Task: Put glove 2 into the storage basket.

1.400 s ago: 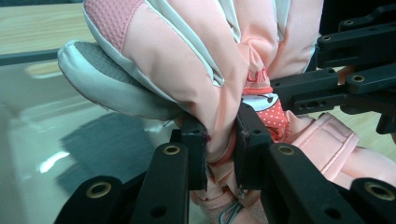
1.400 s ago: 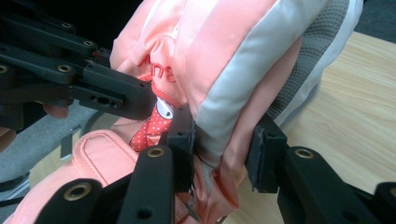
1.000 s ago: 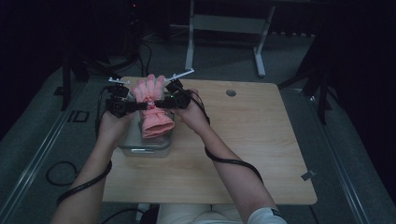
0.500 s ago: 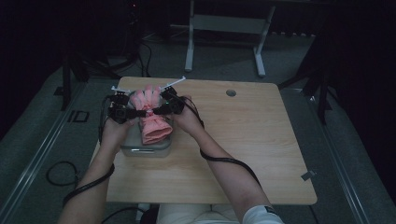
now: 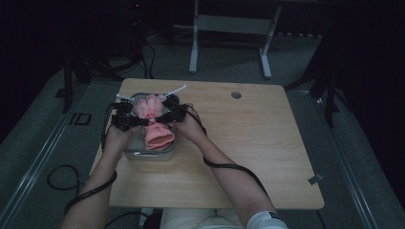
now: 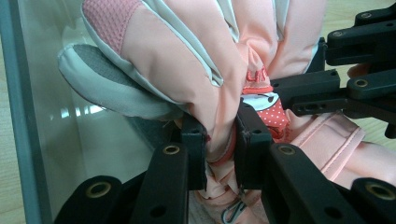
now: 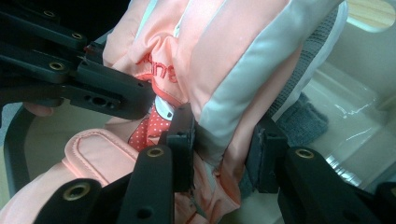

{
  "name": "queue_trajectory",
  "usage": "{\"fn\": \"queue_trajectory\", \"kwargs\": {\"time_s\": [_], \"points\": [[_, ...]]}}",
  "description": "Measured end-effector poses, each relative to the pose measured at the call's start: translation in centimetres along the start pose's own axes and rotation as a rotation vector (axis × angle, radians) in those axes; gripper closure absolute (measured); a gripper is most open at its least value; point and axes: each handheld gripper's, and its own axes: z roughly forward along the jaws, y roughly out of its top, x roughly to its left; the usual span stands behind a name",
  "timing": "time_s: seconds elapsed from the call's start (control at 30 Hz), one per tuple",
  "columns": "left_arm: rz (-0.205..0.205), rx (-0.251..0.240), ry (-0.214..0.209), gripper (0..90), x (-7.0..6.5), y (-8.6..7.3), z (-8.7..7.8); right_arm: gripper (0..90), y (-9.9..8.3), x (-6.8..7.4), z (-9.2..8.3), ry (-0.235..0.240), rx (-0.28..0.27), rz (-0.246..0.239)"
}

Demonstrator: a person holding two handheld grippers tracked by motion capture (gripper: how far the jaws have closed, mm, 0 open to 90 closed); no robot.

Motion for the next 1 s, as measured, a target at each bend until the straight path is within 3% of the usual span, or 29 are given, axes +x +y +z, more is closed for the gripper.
{"fn": "queue_trajectory", "kwargs": {"time_s": [0.5,0.53,0.73,0.77,0.87,0.9,0.93,1.0], "points": [[-0.022,0.038,0.035,71.2,0.4,-0.2,1.2,63.3,-0.3,-0.7,1.1,0.010,0.036,0.019],[-0.016,0.041,0.048,62.1,0.4,-0.1,1.2,59.4,-0.2,-0.9,1.1,0.011,0.033,0.022],[-0.002,0.042,0.088,52.6,0.4,0.1,1.3,54.0,0.0,-1.2,1.2,-0.001,0.036,0.026],[0.010,0.041,0.113,49.6,0.3,0.2,1.3,53.2,0.1,-1.2,1.2,-0.002,0.037,0.027],[0.008,0.038,0.118,46.3,0.3,0.2,1.2,52.1,0.1,-1.3,1.1,-0.004,0.032,0.038],[-0.010,0.027,0.112,46.3,0.6,0.2,1.1,50.8,0.1,-1.3,1.1,-0.004,0.032,0.038],[-0.014,0.019,0.114,40.3,0.7,0.2,1.0,50.2,0.3,-1.4,0.9,0.000,0.022,0.055],[0.004,0.003,0.135,36.9,0.5,0.2,0.8,49.9,0.5,-1.5,0.6,0.006,0.011,0.059]]}}
